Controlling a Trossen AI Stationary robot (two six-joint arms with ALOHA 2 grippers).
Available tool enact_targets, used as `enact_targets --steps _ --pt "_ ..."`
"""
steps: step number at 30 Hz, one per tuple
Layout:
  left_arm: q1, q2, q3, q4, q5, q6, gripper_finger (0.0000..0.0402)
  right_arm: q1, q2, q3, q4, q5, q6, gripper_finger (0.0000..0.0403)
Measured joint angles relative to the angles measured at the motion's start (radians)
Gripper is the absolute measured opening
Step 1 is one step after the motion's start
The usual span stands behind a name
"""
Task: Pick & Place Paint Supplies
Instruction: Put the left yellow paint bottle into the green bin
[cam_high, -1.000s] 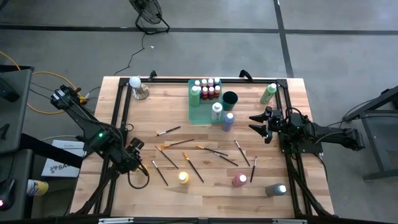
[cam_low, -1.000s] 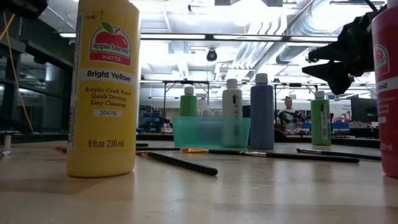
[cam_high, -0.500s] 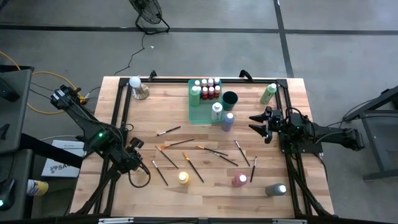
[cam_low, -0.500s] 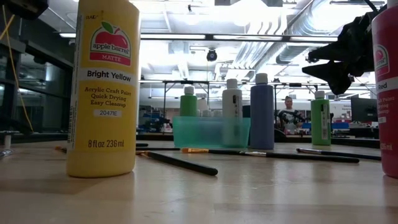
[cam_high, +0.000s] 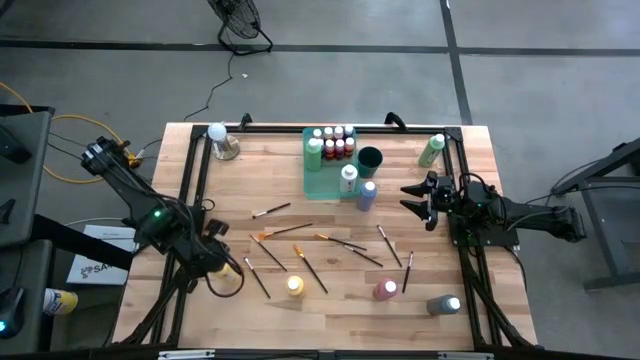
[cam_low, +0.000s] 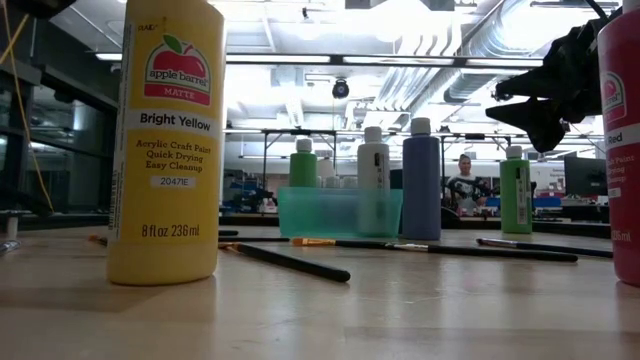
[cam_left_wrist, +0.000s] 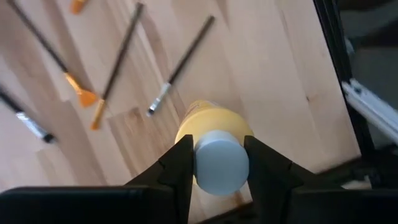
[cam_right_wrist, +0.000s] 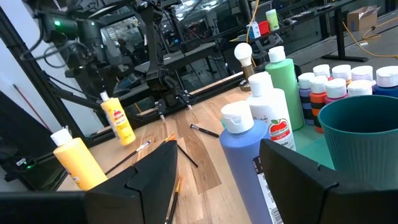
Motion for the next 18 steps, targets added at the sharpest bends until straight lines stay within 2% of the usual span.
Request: enact_targets --steps 3,8,18 --pt "0.011 0.002 0.028 -0.027 -0.041 -0.020 0.0115 0.000 0.000 0.000 0.000 0.000 0.000 0.0223" --pt "0.120 0.041 0.080 -0.050 -0.047 -0.002 0.0115 0.000 0.000 0.000 0.000 0.000 0.000 0.0223" --pt "0.418 0.183 0.267 -0.097 -0.048 0.213 0.0115 0.000 0.000 0.000 0.000 0.000 0.000 0.0223"
